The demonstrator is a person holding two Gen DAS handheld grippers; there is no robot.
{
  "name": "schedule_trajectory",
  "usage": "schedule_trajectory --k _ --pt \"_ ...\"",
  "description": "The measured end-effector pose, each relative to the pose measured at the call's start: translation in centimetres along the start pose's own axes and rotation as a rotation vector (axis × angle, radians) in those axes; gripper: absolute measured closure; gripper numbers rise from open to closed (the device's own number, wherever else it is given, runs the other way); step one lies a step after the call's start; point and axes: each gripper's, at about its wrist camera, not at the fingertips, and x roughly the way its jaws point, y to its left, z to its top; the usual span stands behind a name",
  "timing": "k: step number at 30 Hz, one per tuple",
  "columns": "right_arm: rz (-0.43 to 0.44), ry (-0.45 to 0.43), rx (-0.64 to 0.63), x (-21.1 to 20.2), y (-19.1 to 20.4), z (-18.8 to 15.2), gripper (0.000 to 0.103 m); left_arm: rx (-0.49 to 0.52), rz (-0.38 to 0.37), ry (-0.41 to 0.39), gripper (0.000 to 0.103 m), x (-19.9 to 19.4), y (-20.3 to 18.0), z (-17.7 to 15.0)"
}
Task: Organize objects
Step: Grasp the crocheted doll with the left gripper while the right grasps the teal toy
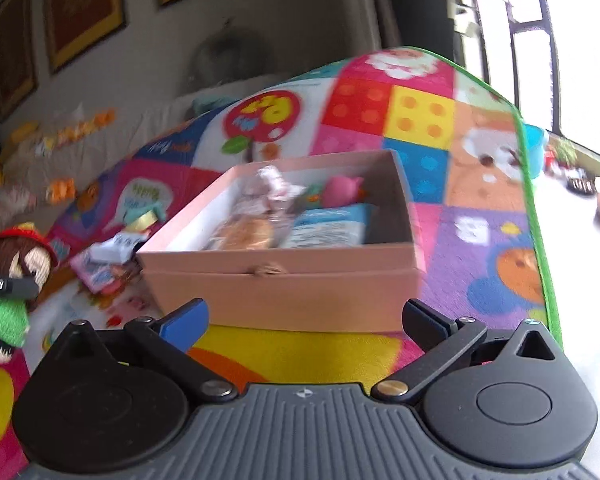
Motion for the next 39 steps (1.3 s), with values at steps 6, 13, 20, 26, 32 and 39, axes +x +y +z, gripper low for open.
schedule_trajectory --k 6,13,20,26,32,39 --pt "0.203 0.036 -0.074 0.7 6.2 7.5 0.0 -0.126 0.047 -0.16 0.05 1.1 4.4 0.7" --pt "0.237 0.255 -0.138 12.7 16.6 15.8 0.0 -0.209 0.068 -0.292 0.05 1.4 6.4 0.6" --pt "0.155 0.36 -0.184 26.9 24.9 16.2 0.008 -0.26 0.037 -0.282 0.05 1.8 7.5 0.3" --pt "0.12 0.495 -0.154 33.2 26.2 14.7 0.032 -0.299 0.007 -0.283 0.05 2.0 8.3 0.3" --pt "0.199 0.559 -0.253 28.0 24.3 12.3 0.037 -0.355 -0.01 -0.286 0.05 1.8 9.0 0.2" --pt "0.266 0.601 -0.286 18.5 19.8 8.2 0.037 -0.33 0.006 -0.285 0.05 2.0 8.4 0.2"
